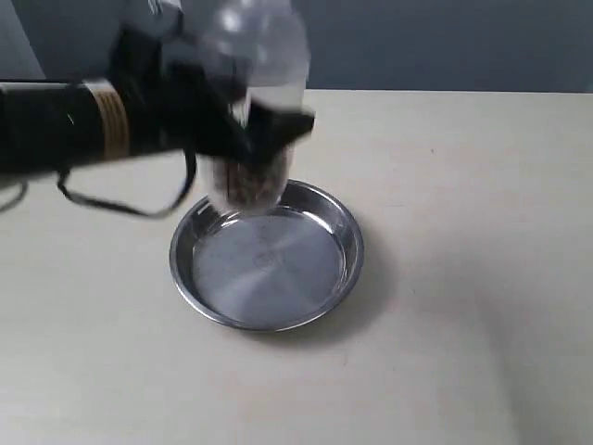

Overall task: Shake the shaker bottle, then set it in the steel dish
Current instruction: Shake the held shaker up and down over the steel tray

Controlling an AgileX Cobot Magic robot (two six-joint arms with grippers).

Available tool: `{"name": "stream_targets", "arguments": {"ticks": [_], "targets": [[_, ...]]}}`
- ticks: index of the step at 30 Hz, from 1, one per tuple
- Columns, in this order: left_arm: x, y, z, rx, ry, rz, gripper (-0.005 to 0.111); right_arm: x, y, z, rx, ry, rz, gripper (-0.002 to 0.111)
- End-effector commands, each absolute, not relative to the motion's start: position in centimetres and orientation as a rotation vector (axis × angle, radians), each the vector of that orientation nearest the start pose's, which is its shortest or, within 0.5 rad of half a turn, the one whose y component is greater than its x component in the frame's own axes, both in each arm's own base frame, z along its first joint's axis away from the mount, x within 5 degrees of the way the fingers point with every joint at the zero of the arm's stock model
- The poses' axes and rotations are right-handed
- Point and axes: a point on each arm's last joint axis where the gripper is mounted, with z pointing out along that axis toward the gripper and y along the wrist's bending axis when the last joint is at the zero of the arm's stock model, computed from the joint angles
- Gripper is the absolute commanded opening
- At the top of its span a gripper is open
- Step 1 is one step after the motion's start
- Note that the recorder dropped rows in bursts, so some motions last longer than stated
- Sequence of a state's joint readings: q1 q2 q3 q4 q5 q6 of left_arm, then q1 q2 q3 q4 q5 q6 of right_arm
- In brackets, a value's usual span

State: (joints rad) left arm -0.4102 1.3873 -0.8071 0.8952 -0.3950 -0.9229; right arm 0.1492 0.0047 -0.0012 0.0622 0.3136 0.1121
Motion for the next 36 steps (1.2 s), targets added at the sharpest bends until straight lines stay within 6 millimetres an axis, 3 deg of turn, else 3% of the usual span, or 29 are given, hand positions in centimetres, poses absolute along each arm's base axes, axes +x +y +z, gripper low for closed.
{"name": "stream_targets", "arguments": {"ticks": [1,2,4,5,6,7,9,10,11,13,14,15,18,19,21,22,23,24,25,27,29,30,31,34,35,36], "targets": [[25.1,-15.1,22.6,0.497,1.954,-0.711,0.0,5.3,1.0,18.6,0.0,1.795,0.243,-0.001],[24.9,-15.2,21.9,0.472,1.953,-0.776,0.0,5.3,1.0,18.6,0.0,1.795,0.243,-0.001],[24.5,-14.9,27.9,0.467,1.635,-0.925,0.0,5.3,1.0,18.6,0.0,1.795,0.243,-0.001],[24.3,-14.3,31.7,0.502,1.538,-0.796,0.0,5.3,1.0,18.6,0.0,1.795,0.243,-0.001],[24.4,-14.2,31.3,0.505,1.6,-0.714,0.0,5.3,1.0,18.6,0.0,1.795,0.243,-0.001],[24.4,-14.2,26.9,0.504,1.815,-0.635,0.0,5.3,1.0,18.6,0.0,1.795,0.243,-0.001],[24.2,-14.4,22.9,0.502,1.933,-0.671,0.0,5.3,1.0,18.6,0.0,1.795,0.243,-0.001],[24.1,-14.6,23.3,0.511,1.886,-0.722,0.0,5.3,1.0,18.6,0.0,1.795,0.243,-0.001],[23.8,-14.6,27.3,0.517,1.67,-0.805,0.0,5.3,1.0,18.6,0.0,1.795,0.243,-0.001],[23.6,-14.1,32.3,0.536,1.501,-0.735,0.0,5.3,1.0,18.6,0.0,1.795,0.243,-0.001],[23.9,-13.9,32.6,0.541,1.526,-0.664,0.0,5.3,1.0,18.6,0.0,1.795,0.243,-0.001],[24.2,-13.9,31.1,0.552,1.609,-0.609,0.0,5.3,1.0,18.6,0.0,1.795,0.243,-0.001],[24.5,-14.0,21.9,0.531,1.923,-0.626,0.0,5.3,1.0,18.6,0.0,1.795,0.243,-0.001],[24.7,-14.1,21.0,0.476,1.919,-0.697,0.0,5.3,1.0,18.6,0.0,1.795,0.243,-0.001],[24.7,-14.5,23.5,0.464,1.721,-0.831,0.0,5.3,1.0,18.6,0.0,1.795,0.243,-0.001],[24.6,-14.4,26.1,0.451,1.596,-0.866,0.0,5.3,1.0,18.6,0.0,1.795,0.243,-0.001],[24.6,-14.3,28.5,0.447,1.524,-0.851,0.0,5.3,1.0,18.6,0.0,1.795,0.243,-0.001],[24.6,-14.1,29.7,0.454,1.52,-0.808,0.0,5.3,1.0,18.6,0.0,1.795,0.243,-0.001],[24.7,-14.2,29.4,0.478,1.584,-0.739,0.0,5.3,1.0,18.6,0.0,1.795,0.243,-0.001],[24.9,-14.5,25.0,0.511,1.81,-0.634,0.0,5.3,1.0,18.6,0.0,1.795,0.243,-0.001],[25.2,-14.7,20.5,0.478,1.948,-0.66,0.0,5.3,1.0,18.6,0.0,1.795,0.243,-0.001],[25.4,-14.9,20.7,0.485,1.899,-0.706,0.0,5.3,1.0,18.6,0.0,1.795,0.243,-0.001],[25.6,-15.1,22.2,0.487,1.802,-0.75,0.0,5.3,1.0,18.6,0.0,1.795,0.243,-0.001],[25.6,-14.6,29.8,0.446,1.547,-0.737,0.0,5.3,1.0,18.6,0.0,1.795,0.243,-0.001],[25.9,-14.6,30.3,0.443,1.568,-0.688,0.0,5.3,1.0,18.6,0.0,1.795,0.243,-0.001],[26.2,-14.6,29.4,0.444,1.629,-0.656,0.0,5.3,1.0,18.6,0.0,1.795,0.243,-0.001]]}}
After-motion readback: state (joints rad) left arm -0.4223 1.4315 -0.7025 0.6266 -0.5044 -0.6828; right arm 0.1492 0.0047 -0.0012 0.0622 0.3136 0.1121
